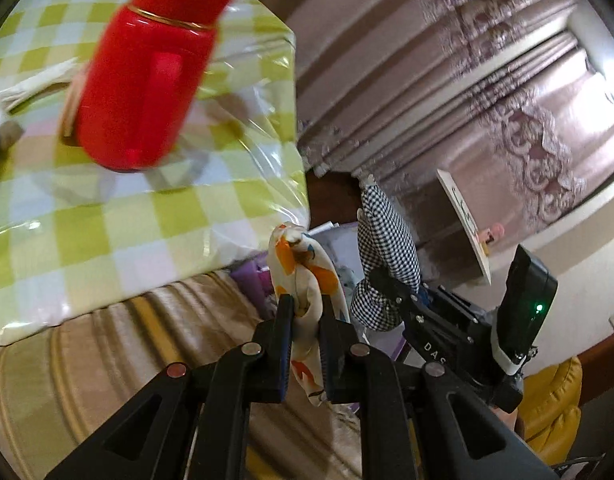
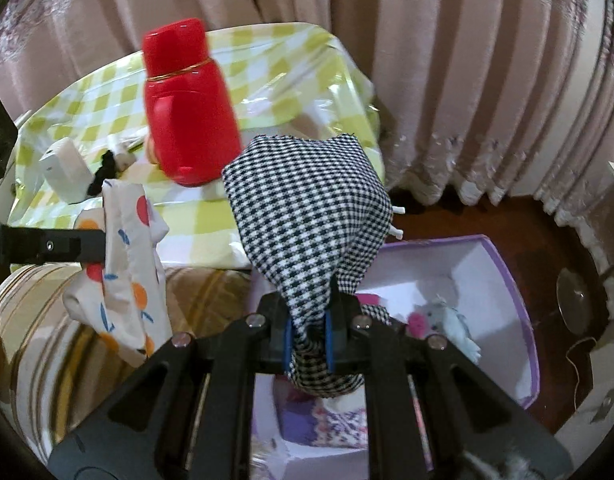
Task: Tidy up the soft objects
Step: 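Open both tools over the white box to drop the cloths, then move both open tools back over the table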
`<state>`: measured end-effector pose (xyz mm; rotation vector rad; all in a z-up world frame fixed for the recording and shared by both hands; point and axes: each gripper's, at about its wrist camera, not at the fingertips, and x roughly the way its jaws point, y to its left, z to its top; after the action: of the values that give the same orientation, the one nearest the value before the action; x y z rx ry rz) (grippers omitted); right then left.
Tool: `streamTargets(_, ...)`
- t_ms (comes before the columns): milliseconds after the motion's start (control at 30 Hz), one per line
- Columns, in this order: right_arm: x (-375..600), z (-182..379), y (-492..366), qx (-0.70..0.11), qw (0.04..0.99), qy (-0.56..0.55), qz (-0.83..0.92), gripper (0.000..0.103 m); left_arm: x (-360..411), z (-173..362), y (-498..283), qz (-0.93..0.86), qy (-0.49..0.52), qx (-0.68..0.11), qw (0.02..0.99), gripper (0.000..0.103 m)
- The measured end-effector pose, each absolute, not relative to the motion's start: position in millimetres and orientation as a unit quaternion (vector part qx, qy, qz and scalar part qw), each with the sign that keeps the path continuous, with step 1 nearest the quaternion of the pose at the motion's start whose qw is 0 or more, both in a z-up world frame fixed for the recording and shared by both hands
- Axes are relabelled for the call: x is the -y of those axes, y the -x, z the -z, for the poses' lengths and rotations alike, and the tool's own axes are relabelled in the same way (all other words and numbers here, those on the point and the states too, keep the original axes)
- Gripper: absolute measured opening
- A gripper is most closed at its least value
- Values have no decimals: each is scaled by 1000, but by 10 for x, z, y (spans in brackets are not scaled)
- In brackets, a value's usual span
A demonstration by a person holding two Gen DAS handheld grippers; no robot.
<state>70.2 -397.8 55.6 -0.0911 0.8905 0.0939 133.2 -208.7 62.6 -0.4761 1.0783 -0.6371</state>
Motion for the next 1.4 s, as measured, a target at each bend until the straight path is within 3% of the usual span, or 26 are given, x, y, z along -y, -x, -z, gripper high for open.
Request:
streamTargets(600, 4823, -474, -604, -451, 891, -5, 41, 21, 3218, -463, -1387, 359, 142, -540, 748, 15)
streamTargets(667, 4893, -455, -610, -455, 889, -13, 50, 27, 3310, -441, -1377, 363, 134, -544, 745, 31)
streamTargets(700, 4922, -450, -608, -456, 888, -16, 53, 35, 3361, -425, -1371, 366, 129, -548, 742, 37)
streamTargets(767, 4966, -444, -597, -457, 887, -24, 60, 48, 3426, -402, -1366, 373, 121, -551, 737, 62)
streamTargets(833, 4988, -440, -594, -456, 887, -26, 65, 56, 3459, -387, -1349, 377, 115, -549, 737, 68)
streamTargets(933, 4984, -440, -604, -456, 887, -26, 67, 57, 3476, -386, -1303, 375, 101, -539, 748, 73)
streamTargets(1400, 4618, -444, -656, -458, 888, -37, 19, 57, 3008, -604, -1228, 341, 35, -488, 802, 73)
